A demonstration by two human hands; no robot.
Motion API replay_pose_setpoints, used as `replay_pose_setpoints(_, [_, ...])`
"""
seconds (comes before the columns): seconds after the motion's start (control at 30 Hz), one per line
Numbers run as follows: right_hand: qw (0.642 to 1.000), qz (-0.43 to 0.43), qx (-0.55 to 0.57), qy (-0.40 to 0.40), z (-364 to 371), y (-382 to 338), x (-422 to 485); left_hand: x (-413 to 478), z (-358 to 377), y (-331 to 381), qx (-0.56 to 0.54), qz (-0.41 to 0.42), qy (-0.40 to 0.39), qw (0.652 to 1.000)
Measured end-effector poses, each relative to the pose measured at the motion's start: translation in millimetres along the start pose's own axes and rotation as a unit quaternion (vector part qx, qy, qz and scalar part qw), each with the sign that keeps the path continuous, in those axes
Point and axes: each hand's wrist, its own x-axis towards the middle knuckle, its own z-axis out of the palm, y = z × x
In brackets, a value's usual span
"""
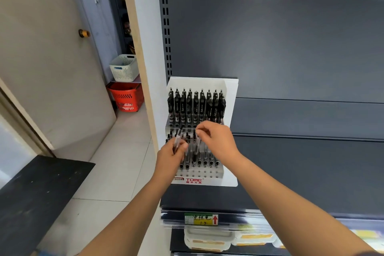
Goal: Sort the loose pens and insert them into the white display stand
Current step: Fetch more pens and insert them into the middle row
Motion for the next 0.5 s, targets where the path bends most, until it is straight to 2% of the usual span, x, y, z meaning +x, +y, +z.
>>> replay_pose_setpoints(0.13, [0.998,-0.004,-0.065,-0.019,12,6,-4,-7,0,-4,0.007,0.006,-0.017,1.000])
replay_pose_setpoints(0.3, [0.979,-0.082,-0.183,0.043,17,11,-4,-12,-1,-7,-0.062,-0.001,-0.028,0.998])
replay_pose_setpoints(0.37, [0.973,-0.105,-0.200,0.043,19,12,-4,-13,-1,-9,-0.052,0.003,-0.030,0.998])
replay_pose_setpoints(0.5, [0.978,-0.090,-0.183,0.045,19,12,-3,-14,0,-8,-0.024,-0.001,-0.027,0.999])
